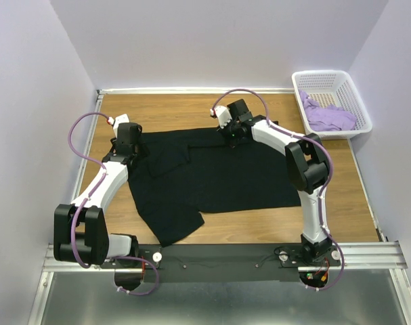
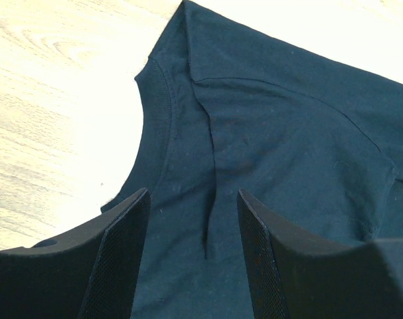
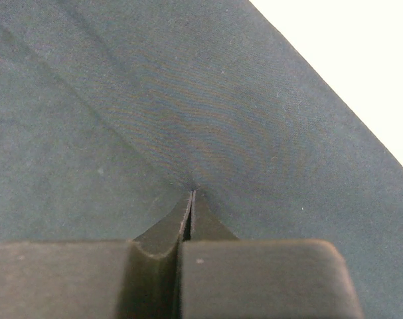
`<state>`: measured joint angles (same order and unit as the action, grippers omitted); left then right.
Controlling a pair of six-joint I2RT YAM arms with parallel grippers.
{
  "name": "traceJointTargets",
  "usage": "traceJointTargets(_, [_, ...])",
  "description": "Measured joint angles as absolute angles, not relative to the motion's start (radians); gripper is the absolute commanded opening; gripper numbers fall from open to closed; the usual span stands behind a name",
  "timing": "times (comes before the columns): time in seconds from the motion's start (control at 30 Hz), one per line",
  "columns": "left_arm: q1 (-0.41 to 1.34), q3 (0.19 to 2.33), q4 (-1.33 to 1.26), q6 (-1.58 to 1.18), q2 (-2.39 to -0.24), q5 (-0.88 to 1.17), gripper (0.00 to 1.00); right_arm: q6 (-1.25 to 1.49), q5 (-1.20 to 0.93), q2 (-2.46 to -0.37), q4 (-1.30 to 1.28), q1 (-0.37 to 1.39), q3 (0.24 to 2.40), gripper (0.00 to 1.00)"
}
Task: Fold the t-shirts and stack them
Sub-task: Fold the tshirt
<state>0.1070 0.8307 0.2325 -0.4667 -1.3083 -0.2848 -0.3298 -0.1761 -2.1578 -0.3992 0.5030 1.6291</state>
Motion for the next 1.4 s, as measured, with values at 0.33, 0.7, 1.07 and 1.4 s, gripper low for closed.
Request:
traceJointTargets(0.33, [0.107,0.831,0.232,-0.466,-1.31,-0.284,0.63,-0.267,-0.158,-2.146,-0.422,0.494,1.614,0.44])
traceJointTargets(0.7, [0.107,0.831,0.231,-0.463,-1.311,-0.273,0.63,0.003,-0.116,-1.944,-0.368,0.3,1.5,0.46])
traceJointTargets(1.07, [0.107,0.83,0.245,-0.471,-1.365,-0.234,0.63,0.241,-0.123,-1.87,-0.302,0.132,1.269,0.5])
traceJointTargets(1.4, [0.107,0.837,0.277,-0.527,-1.383,-0.215,0.62,0.296,-0.113,-1.709,-0.304,0.186,1.156,0.6])
